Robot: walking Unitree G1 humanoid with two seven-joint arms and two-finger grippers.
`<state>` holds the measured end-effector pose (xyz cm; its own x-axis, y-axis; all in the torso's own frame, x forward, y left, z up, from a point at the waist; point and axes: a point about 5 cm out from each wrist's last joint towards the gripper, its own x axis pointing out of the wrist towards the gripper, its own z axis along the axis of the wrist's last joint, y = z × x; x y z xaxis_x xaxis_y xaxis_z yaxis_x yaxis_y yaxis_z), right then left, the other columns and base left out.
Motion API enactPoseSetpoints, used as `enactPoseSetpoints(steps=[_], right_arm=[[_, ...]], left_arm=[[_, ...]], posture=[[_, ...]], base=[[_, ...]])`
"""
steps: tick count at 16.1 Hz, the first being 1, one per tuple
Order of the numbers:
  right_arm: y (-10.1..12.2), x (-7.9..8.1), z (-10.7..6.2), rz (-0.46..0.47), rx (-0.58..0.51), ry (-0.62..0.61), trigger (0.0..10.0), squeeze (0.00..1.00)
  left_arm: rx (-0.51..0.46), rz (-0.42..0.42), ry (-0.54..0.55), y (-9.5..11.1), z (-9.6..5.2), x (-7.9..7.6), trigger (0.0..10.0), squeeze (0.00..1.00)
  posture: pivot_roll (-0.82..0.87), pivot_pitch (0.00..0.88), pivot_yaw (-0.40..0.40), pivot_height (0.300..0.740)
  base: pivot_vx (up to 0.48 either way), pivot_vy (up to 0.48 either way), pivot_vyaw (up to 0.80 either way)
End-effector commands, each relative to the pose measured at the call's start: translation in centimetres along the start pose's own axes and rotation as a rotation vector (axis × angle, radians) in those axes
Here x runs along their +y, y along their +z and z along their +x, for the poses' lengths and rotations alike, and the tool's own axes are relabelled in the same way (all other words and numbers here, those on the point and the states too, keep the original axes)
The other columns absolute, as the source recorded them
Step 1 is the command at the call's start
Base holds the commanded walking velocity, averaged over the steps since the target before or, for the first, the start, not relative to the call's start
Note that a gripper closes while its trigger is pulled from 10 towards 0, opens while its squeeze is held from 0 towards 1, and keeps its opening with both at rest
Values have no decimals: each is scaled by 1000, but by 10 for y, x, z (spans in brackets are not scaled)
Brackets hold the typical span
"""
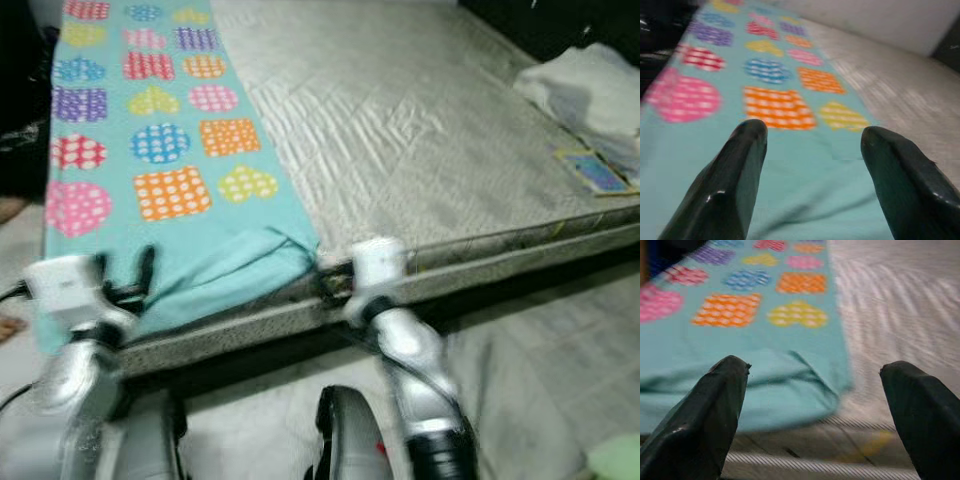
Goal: Clean up the room
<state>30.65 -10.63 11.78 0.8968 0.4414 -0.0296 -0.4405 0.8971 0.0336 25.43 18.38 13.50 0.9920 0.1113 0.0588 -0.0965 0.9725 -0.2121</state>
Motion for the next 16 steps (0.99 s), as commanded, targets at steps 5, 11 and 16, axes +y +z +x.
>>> enactPoseSetpoints(steps=[5, 11, 16], right_arm=[[0, -12, -5, -21, 5, -27, 10000, 0], [-4, -14, -4, -12, 22, -45, 10000, 0], [-9, -12, -7, -1, 51, -25, 10000, 0]], left_arm=[[19, -21, -38, -4, -1, -11, 10000, 0], [31, -14, -18, -5, 0, -10, 10000, 0], [59, -5, -16, -10, -3, -8, 10000, 0]], posture=[[-3, 136, -104, 553], [-2, 142, -104, 553], [1, 154, -103, 529]], base=[[278, 0, 793], [90, 0, 0], [0, 0, 0]])
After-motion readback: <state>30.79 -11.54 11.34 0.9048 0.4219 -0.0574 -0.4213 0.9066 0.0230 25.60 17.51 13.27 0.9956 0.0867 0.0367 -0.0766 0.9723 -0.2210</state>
